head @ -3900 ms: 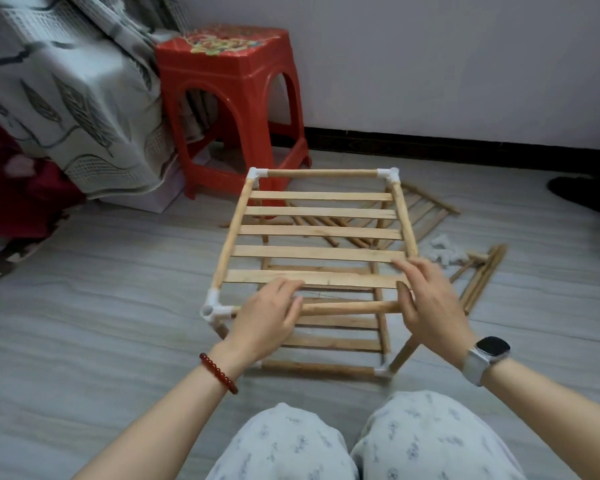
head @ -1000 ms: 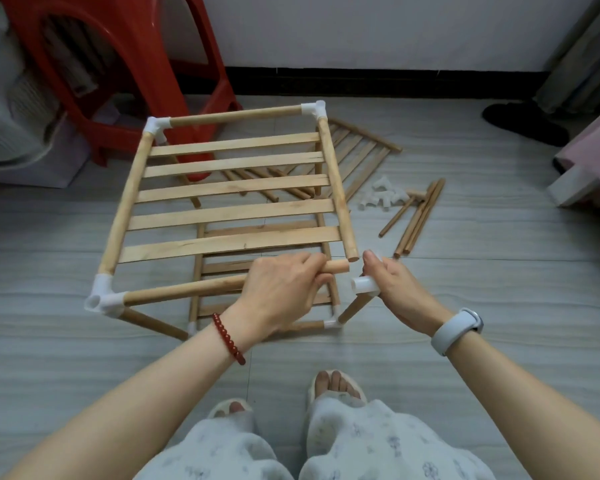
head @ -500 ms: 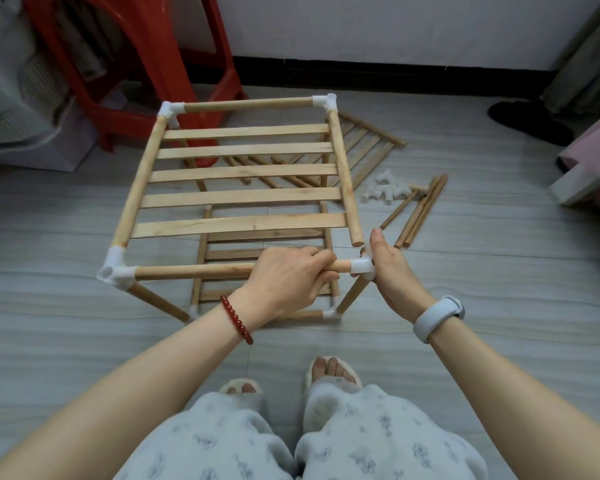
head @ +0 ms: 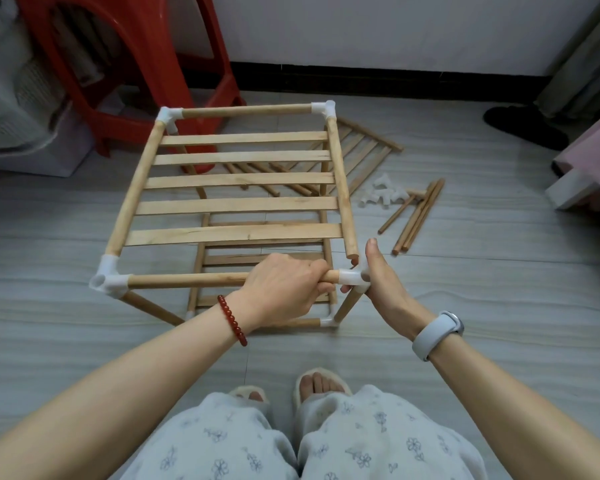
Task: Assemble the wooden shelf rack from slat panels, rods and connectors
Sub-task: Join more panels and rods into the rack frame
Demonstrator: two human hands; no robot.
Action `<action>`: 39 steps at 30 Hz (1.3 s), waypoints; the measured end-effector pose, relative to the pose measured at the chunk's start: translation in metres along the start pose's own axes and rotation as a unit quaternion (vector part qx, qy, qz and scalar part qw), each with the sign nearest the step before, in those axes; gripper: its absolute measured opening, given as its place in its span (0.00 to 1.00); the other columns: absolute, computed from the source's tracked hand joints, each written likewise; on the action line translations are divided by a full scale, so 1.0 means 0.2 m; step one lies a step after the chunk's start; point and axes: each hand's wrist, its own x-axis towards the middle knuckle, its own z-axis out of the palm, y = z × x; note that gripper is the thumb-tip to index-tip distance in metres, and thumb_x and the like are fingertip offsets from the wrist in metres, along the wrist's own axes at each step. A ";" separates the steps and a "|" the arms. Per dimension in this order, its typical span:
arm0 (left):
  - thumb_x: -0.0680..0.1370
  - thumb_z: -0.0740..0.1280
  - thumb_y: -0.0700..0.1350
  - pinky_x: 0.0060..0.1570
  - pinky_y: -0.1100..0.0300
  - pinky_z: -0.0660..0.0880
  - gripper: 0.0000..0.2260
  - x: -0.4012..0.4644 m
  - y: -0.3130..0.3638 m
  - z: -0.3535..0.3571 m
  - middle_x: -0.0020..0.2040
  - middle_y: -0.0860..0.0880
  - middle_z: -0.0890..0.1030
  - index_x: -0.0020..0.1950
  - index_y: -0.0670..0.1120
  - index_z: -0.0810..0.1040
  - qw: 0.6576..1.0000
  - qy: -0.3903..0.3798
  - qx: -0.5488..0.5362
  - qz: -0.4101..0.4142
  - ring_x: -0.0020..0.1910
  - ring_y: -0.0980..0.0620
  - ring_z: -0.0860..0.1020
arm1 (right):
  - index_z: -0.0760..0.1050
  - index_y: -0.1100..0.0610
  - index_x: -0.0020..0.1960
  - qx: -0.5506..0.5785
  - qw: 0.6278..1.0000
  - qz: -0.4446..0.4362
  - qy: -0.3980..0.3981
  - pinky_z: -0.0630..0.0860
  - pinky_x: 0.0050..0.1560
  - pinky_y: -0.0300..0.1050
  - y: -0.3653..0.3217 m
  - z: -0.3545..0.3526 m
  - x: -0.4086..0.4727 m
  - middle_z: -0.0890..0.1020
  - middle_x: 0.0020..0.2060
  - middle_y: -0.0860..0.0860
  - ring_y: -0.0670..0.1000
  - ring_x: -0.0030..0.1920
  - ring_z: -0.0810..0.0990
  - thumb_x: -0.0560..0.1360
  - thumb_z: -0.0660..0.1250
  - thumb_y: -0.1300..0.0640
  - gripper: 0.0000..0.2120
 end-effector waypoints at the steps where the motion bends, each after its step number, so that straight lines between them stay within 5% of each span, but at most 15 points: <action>1: 0.82 0.50 0.57 0.32 0.59 0.68 0.16 -0.01 0.00 0.00 0.39 0.56 0.72 0.57 0.50 0.71 1.000 -0.007 -0.003 0.001 0.32 0.54 0.70 | 0.67 0.58 0.61 -0.003 1.000 -0.002 -0.013 0.63 0.68 0.58 0.00 0.00 -0.01 0.81 0.31 0.53 0.60 0.59 0.74 0.76 0.39 0.32 0.34; 8: 0.81 0.51 0.57 0.32 0.60 0.68 0.16 -0.04 -0.01 -0.01 0.40 0.54 0.76 0.57 0.49 0.72 1.000 -0.014 -0.016 0.012 0.32 0.54 0.71 | 0.66 0.57 0.47 -0.045 0.999 -0.024 -0.001 0.68 0.63 0.63 -0.05 0.01 -0.05 0.74 0.40 0.60 0.60 0.47 0.74 0.82 0.42 0.44 0.21; 14: 0.81 0.52 0.56 0.31 0.58 0.71 0.15 -0.05 -0.02 -0.03 0.39 0.54 0.77 0.54 0.50 0.73 0.999 -0.008 -0.034 0.023 0.32 0.54 0.74 | 0.62 0.54 0.41 -0.073 0.995 -0.070 0.014 0.69 0.47 0.44 -0.07 0.00 -0.09 0.70 0.36 0.55 0.49 0.39 0.67 0.82 0.41 0.46 0.19; 21: 0.79 0.52 0.61 0.31 0.60 0.63 0.16 -0.06 -0.01 -0.04 0.39 0.55 0.78 0.50 0.53 0.73 0.998 -0.018 -0.066 0.002 0.33 0.55 0.73 | 0.67 0.58 0.50 -0.008 1.000 0.030 -0.003 0.69 0.62 0.56 -0.07 0.00 -0.06 0.76 0.43 0.61 0.61 0.52 0.76 0.80 0.42 0.38 0.26; 24: 0.76 0.42 0.65 0.31 0.60 0.65 0.24 -0.06 -0.04 -0.07 0.36 0.55 0.77 0.45 0.53 0.73 0.996 -0.016 -0.079 -0.045 0.33 0.55 0.73 | 0.72 0.57 0.40 0.067 0.994 0.052 0.064 0.72 0.48 0.50 -0.12 0.03 -0.02 0.78 0.35 0.55 0.56 0.40 0.76 0.81 0.43 0.40 0.28; 28: 0.77 0.39 0.65 0.33 0.58 0.71 0.28 -0.08 -0.04 -0.04 0.32 0.53 0.77 0.43 0.53 0.76 0.995 0.003 -0.071 -0.074 0.31 0.52 0.75 | 0.72 0.56 0.44 0.057 0.994 0.054 0.082 0.70 0.36 0.44 -0.12 0.06 -0.01 0.76 0.32 0.54 0.53 0.29 0.73 0.81 0.43 0.42 0.25; 34: 0.75 0.43 0.66 0.28 0.59 0.63 0.24 -0.11 -0.05 -0.01 0.29 0.53 0.76 0.36 0.52 0.70 0.996 0.036 -0.068 -0.055 0.27 0.50 0.74 | 0.74 0.58 0.40 0.003 0.998 -0.040 0.056 0.64 0.22 0.31 -0.12 0.04 0.00 0.76 0.23 0.45 0.42 0.25 0.71 0.79 0.58 0.47 0.17; 39: 0.74 0.43 0.67 0.29 0.58 0.66 0.23 -0.07 -0.04 -0.01 0.32 0.52 0.78 0.38 0.52 0.67 0.998 0.033 -0.049 -0.035 0.30 0.49 0.76 | 0.72 0.58 0.40 0.006 0.999 -0.002 0.043 0.61 0.20 0.32 -0.17 0.02 0.01 0.73 0.22 0.46 0.45 0.25 0.69 0.80 0.57 0.47 0.17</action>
